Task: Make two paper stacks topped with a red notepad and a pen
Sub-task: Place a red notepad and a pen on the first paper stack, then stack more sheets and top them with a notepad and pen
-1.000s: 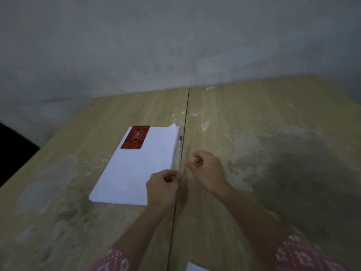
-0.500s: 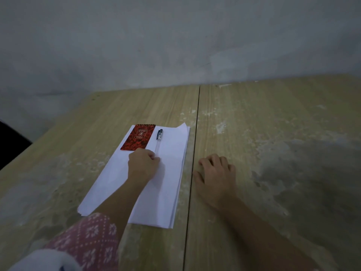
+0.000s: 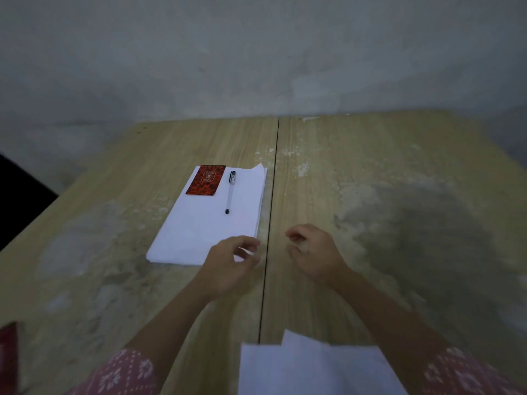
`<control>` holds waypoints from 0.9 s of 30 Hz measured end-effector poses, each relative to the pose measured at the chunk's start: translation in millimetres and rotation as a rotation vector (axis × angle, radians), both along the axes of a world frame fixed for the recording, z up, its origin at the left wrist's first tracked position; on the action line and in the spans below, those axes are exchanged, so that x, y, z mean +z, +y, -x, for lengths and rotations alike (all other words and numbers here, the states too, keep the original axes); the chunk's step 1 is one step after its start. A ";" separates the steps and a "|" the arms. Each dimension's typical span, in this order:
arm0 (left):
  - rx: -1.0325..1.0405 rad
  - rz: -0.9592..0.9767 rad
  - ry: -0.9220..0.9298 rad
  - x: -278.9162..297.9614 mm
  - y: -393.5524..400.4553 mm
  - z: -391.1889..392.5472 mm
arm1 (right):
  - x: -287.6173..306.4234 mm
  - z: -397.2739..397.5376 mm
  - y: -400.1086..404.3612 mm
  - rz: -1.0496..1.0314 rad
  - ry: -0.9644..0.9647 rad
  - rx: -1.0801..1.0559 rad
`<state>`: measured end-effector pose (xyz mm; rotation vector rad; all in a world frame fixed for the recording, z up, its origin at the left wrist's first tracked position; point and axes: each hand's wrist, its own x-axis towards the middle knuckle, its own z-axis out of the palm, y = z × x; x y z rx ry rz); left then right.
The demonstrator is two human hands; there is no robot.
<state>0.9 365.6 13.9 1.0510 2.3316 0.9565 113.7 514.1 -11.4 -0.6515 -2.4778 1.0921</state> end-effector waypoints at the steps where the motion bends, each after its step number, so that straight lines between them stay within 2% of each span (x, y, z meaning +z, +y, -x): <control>1: -0.009 -0.005 -0.031 0.0 -10.8 -14.1 | 2.6 -13.5 -9.6 -0.006 0.000 0.007; 10: 0.097 -0.014 -0.266 3.8 -106.6 -120.1 | 4.3 -128.9 -97.6 -0.093 -0.032 -0.160; 19: 0.262 0.060 -0.333 5.3 -175.6 -196.2 | -1.5 -212.3 -181.5 -0.236 -0.301 -0.153; 24: 0.284 0.131 -0.317 -5.4 -189.2 -208.2 | -7.2 -231.8 -196.0 -0.253 -0.491 -0.279; 27: 0.295 0.165 -0.310 -13.0 -190.9 -211.5 | -10.9 -235.9 -198.2 -0.209 -0.504 -0.421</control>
